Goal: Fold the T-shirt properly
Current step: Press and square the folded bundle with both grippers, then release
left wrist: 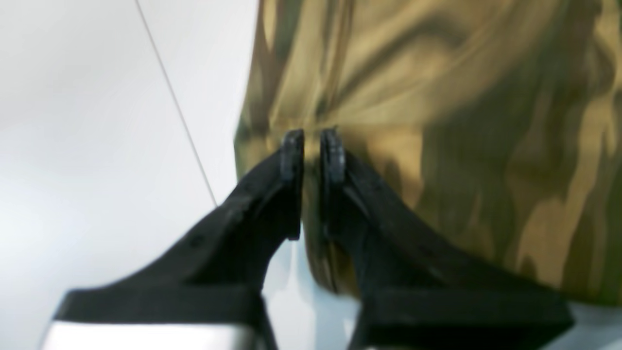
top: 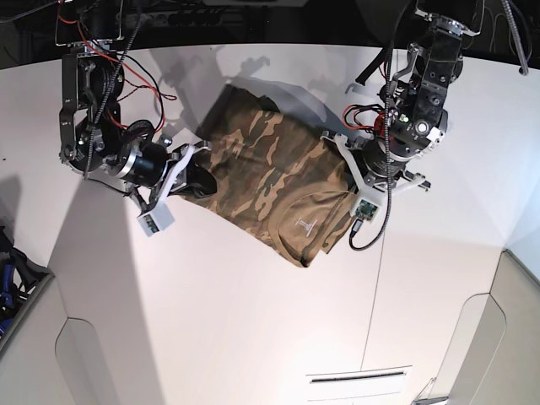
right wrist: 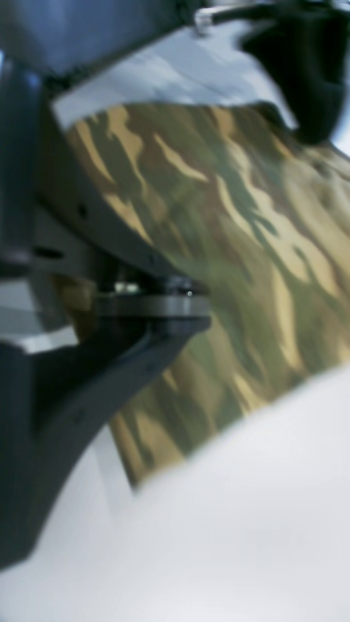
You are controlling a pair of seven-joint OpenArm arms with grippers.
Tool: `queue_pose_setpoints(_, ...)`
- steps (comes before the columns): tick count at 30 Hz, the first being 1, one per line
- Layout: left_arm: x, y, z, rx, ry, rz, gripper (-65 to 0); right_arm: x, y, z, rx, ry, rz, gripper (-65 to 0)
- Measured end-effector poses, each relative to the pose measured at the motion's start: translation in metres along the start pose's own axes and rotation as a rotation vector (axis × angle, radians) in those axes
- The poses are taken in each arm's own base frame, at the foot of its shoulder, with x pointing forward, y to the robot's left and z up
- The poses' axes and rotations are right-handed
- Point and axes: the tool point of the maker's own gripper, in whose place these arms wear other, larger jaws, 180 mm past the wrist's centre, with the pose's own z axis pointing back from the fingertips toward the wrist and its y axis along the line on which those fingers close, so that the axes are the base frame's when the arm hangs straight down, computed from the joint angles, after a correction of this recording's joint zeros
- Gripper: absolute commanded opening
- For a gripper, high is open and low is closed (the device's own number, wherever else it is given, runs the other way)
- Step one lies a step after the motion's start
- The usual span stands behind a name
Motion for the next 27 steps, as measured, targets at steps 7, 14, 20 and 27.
queue_pose_setpoints(7, -0.022, -0.01, 0.005, -0.019, 0.043, 0.009, -57.9, 0.02, -0.019, 0.0, -0.059, -0.042, 0.025, -65.0)
queue_pose_setpoints(14, -0.024, -0.011, 0.004, -0.021, 0.024, 0.013, -57.9, -0.006, -0.03, -0.017, -0.046, 0.007, -0.061, -65.0)
queue_pose_setpoints(20, -0.021, -0.001, -0.017, -0.006, 0.023, 0.03, -57.9, -0.019, -0.02, -0.022, 0.006, 0.058, -0.111, -65.0)
queue_pose_setpoints(27, -0.01, 0.012, -0.048, 0.012, 0.029, 0.067, -57.9, -0.039, 0.005, -0.025, 0.095, 0.065, -0.198, -65.0)
